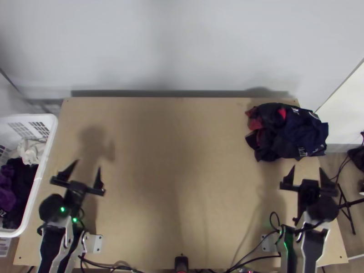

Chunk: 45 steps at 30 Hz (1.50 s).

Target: Fold the t-shirt

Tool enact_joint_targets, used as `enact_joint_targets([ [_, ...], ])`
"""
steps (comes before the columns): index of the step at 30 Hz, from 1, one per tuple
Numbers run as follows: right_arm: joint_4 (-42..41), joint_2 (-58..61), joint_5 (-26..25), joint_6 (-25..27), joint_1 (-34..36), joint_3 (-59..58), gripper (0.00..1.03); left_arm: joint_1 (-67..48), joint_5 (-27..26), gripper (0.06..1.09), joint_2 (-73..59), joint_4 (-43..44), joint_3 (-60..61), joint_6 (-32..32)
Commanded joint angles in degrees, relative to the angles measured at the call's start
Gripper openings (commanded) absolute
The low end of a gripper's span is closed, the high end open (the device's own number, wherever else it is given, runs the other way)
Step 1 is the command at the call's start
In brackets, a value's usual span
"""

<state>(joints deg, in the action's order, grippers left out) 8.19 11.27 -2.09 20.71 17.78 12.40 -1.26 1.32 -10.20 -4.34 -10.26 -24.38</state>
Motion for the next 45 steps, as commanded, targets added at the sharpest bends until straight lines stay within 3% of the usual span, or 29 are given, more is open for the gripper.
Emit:
enact_joint_targets([
  [1,9.4,22.7,-2.2,-9.9,-3.5,22.6,0.98,19.7,-1.3,1.04,-12.9,-0.6,-11.9,3.7],
  [5,25.7,32.2,-1.7,-13.8,-6.4,42.4,0.98,32.5,-2.3,1.03,-21.0,-10.6,-21.5,3.8],
  [9,38.7,37.6,2.1,-18.6,-10.0,56.5,0.98,48.5,-9.8,1.03,-27.2,-19.3,-28.6,2.6],
  [14,50.6,44.2,7.6,-22.1,-10.4,68.6,0.98,59.7,-10.6,1.04,-42.5,-21.1,-35.8,1.4],
  [21,58.5,49.7,8.0,-24.7,-10.7,84.5,0.98,63.8,-10.9,1.03,-68.5,-23.1,-52.6,-7.9],
  [33,66.3,49.6,7.8,-28.4,-10.4,90.9,0.98,66.6,-12.2,1.00,-104.2,-51.2,-88.5,-30.6],
  [40,68.9,49.8,7.4,-29.4,-10.3,94.7,0.98,67.8,-11.0,0.97,-115.6,-60.3,-95.2,-42.3],
  [45,70.4,50.1,7.3,-29.4,-10.3,96.7,0.98,67.6,-9.7,0.97,-123.0,-64.4,-98.5,-44.8],
])
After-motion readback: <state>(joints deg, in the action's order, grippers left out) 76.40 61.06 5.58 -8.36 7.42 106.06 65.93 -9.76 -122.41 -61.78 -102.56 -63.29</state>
